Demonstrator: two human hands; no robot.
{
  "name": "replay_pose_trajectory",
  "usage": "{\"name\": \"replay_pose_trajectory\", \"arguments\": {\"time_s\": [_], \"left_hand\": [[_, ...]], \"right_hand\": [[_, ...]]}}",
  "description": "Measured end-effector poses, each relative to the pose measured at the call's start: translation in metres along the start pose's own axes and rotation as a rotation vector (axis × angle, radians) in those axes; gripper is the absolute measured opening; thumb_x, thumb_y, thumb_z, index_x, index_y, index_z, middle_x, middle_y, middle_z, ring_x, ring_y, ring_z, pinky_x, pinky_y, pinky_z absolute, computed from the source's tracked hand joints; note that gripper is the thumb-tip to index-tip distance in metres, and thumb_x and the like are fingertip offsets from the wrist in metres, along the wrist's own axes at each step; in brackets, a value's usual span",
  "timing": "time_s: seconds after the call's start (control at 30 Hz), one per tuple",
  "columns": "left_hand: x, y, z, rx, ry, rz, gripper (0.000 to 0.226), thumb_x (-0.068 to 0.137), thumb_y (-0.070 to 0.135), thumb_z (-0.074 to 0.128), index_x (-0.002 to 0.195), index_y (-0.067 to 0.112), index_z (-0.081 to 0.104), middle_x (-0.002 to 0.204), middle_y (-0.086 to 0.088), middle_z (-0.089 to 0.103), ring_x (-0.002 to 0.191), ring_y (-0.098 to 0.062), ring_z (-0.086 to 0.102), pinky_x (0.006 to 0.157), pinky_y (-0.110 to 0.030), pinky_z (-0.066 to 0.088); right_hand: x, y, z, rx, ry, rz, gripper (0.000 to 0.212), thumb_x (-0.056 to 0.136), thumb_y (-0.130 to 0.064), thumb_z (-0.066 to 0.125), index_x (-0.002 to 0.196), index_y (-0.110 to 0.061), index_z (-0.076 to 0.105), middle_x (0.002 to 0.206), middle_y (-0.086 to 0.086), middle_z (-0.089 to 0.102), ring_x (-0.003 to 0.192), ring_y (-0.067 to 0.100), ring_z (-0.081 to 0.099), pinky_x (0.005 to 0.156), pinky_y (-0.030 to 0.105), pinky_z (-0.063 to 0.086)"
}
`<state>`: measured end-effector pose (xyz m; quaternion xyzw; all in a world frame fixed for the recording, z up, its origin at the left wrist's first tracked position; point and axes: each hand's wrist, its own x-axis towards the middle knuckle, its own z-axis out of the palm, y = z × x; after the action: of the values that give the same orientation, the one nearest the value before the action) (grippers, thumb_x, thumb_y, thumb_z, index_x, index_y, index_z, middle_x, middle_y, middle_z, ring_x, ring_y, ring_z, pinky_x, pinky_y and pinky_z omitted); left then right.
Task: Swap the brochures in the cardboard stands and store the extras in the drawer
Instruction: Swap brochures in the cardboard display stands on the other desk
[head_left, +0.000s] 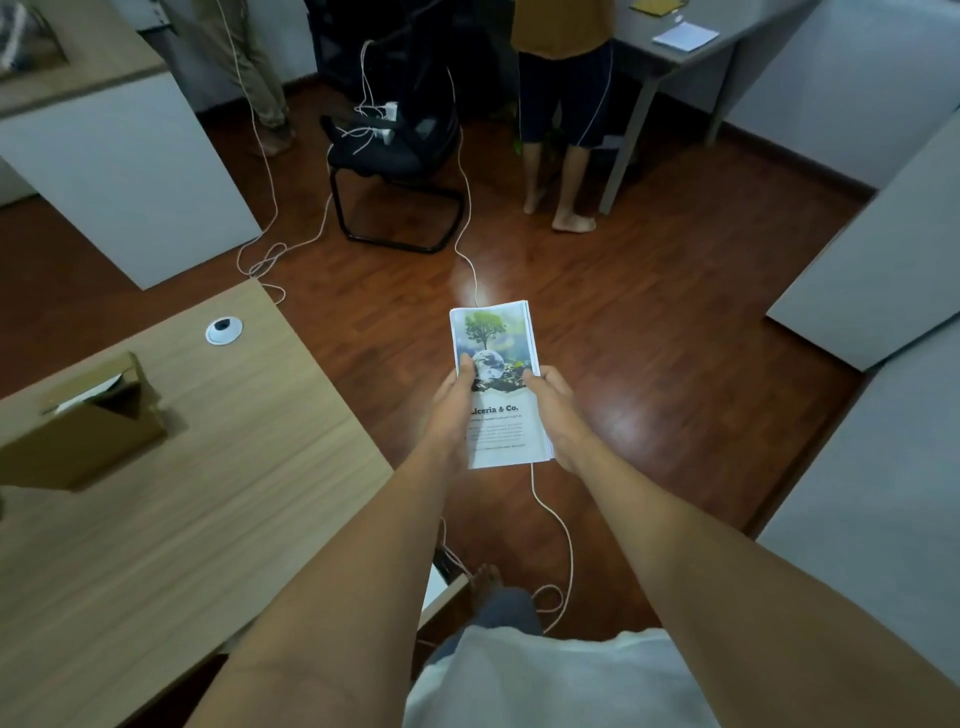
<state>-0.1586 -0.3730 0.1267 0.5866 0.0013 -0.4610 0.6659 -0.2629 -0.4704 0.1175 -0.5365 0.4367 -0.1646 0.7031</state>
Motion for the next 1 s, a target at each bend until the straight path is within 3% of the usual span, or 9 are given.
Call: {"name": "replay_pose_trajectory", "arguments": {"time_s": [0.13, 0.23, 0.4, 0.57, 0.93, 1.0], "left_hand": [[0.034, 0.014, 0.018, -0.005, 0.012, -0.013, 0.035, 0.104, 0.054, 0.054, 0.110, 0.027, 0.076, 0.101, -0.009, 0.083, 0.080, -0.026, 0.081, 0.065, -0.039, 0.065], [0.059, 0.022, 0.027, 0.004, 0.006, -0.023, 0.038, 0.101, 0.057, 0.057, 0.115, 0.027, 0.075, 0.106, -0.011, 0.083, 0.089, -0.031, 0.081, 0.074, -0.045, 0.066], [0.119, 0.051, 0.038, -0.038, 0.034, -0.002, 0.034, 0.102, 0.055, 0.056, 0.106, 0.028, 0.076, 0.099, -0.008, 0.084, 0.079, -0.024, 0.082, 0.062, -0.037, 0.064], [0.189, 0.098, 0.038, -0.109, 0.108, 0.023, 0.034, 0.104, 0.052, 0.056, 0.112, 0.024, 0.074, 0.105, -0.012, 0.082, 0.085, -0.029, 0.080, 0.079, -0.046, 0.066], [0.308, 0.217, 0.024, -0.187, 0.221, 0.081, 0.033, 0.106, 0.050, 0.054, 0.110, 0.023, 0.071, 0.103, -0.010, 0.082, 0.089, -0.030, 0.079, 0.096, -0.055, 0.060], [0.322, 0.227, 0.022, -0.193, 0.226, 0.092, 0.034, 0.106, 0.050, 0.053, 0.113, 0.022, 0.071, 0.107, -0.012, 0.082, 0.092, -0.031, 0.079, 0.096, -0.056, 0.060]], "right_hand": [[0.034, -0.020, -0.009, -0.036, -0.004, -0.011, 0.019, 0.091, -0.039, 0.057, 0.074, -0.037, 0.065, 0.076, -0.007, 0.077, 0.064, 0.008, 0.072, 0.061, 0.027, 0.054], [0.058, -0.028, -0.015, -0.054, -0.023, 0.000, 0.022, 0.092, -0.042, 0.057, 0.072, -0.041, 0.065, 0.085, -0.004, 0.079, 0.074, 0.014, 0.074, 0.071, 0.035, 0.057], [0.126, -0.056, -0.009, -0.091, -0.065, 0.008, 0.020, 0.091, -0.043, 0.057, 0.074, -0.039, 0.065, 0.092, 0.002, 0.078, 0.085, 0.022, 0.073, 0.080, 0.042, 0.056], [0.209, -0.096, 0.021, -0.115, -0.147, 0.006, 0.020, 0.091, -0.042, 0.058, 0.073, -0.039, 0.066, 0.089, -0.001, 0.079, 0.083, 0.022, 0.072, 0.078, 0.039, 0.055], [0.361, -0.186, 0.102, -0.128, -0.306, 0.032, 0.011, 0.101, -0.027, 0.055, 0.096, -0.023, 0.064, 0.110, 0.016, 0.073, 0.095, 0.028, 0.069, 0.091, 0.046, 0.054], [0.378, -0.195, 0.109, -0.121, -0.327, 0.042, 0.012, 0.101, -0.029, 0.055, 0.095, -0.023, 0.064, 0.106, 0.013, 0.076, 0.094, 0.029, 0.070, 0.089, 0.046, 0.055]]}}
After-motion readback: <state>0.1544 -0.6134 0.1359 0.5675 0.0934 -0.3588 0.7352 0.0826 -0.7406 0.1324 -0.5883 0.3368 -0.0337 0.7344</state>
